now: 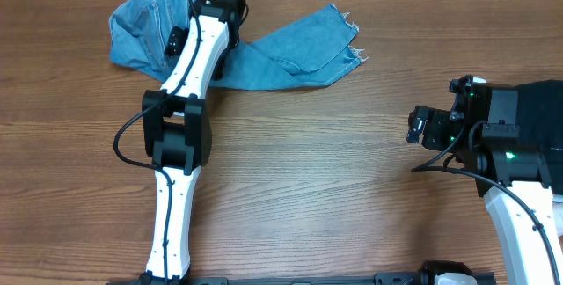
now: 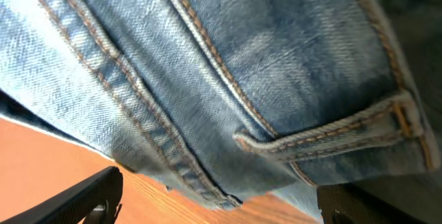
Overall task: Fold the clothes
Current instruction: 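Reach the right gripper to the jeans leg hem and grasp it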
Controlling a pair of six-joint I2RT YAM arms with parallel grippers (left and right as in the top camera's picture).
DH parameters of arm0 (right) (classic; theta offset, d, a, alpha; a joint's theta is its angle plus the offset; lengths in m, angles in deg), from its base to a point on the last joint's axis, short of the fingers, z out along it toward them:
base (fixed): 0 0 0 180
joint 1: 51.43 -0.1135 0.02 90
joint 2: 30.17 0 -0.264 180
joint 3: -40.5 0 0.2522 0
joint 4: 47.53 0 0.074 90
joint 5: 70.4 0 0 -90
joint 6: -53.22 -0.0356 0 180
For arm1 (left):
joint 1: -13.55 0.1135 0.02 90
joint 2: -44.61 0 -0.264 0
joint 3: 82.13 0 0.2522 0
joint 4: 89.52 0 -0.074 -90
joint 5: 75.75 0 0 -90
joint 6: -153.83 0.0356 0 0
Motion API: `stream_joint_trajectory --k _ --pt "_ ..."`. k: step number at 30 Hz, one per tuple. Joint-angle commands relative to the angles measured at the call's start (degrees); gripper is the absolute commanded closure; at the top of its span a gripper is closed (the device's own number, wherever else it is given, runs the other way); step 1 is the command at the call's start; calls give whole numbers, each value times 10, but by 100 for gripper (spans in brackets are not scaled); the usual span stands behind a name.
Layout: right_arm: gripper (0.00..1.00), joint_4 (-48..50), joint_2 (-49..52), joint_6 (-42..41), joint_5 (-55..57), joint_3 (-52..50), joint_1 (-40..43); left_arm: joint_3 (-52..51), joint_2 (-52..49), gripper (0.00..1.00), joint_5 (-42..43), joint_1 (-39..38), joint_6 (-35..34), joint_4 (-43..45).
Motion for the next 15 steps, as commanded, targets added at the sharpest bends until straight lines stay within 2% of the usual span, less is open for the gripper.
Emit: stream_joint_trajectory --k 1,3,4,15 --pt "0 3 0 2 -1 11 3 -7 -7 36 -43 4 -22 22" --pt "0 3 0 2 -1 11 3 -7 -6 89 -69 4 -24 26" --pt "0 4 0 2 -1 11 3 -6 -5 96 -77 4 -32 23" --pt "0 4 0 2 -1 11 3 -5 141 96 -83 31 -67 9"
